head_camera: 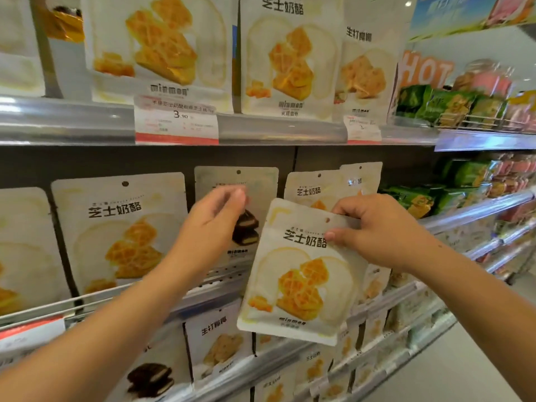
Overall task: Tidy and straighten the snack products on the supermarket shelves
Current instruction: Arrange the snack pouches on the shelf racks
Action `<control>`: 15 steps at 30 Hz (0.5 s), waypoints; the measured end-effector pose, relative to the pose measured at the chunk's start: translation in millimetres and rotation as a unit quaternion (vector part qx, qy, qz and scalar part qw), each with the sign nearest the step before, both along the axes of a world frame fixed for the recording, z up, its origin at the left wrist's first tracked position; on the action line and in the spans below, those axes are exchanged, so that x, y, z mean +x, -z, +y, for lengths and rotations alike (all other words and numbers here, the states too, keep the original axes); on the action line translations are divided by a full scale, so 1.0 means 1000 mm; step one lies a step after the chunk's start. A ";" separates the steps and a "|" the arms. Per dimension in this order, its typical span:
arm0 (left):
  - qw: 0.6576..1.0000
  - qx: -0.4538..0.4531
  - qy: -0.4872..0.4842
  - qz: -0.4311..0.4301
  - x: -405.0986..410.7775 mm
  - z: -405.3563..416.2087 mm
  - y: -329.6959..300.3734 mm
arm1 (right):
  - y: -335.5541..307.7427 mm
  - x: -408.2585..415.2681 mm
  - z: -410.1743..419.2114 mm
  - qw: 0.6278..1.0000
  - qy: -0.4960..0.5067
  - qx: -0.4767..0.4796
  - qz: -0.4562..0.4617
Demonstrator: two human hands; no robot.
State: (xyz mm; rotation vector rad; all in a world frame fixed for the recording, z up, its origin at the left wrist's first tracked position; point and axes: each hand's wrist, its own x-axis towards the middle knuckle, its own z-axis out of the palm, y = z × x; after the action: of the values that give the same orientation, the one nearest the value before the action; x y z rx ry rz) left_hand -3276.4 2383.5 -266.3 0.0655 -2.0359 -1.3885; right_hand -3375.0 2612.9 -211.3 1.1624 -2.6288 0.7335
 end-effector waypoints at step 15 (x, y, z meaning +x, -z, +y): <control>0.809 -0.350 -0.388 -0.270 -0.086 -0.021 -0.041 | 0.006 -0.111 0.017 0.990 -0.138 0.039 -0.017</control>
State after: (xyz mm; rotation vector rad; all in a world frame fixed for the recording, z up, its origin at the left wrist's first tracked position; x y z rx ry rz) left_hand -3362.9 2362.7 -225.1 0.9409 -2.4105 -0.0599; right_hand -3486.5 2630.0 -216.8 1.5719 -2.5725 0.7054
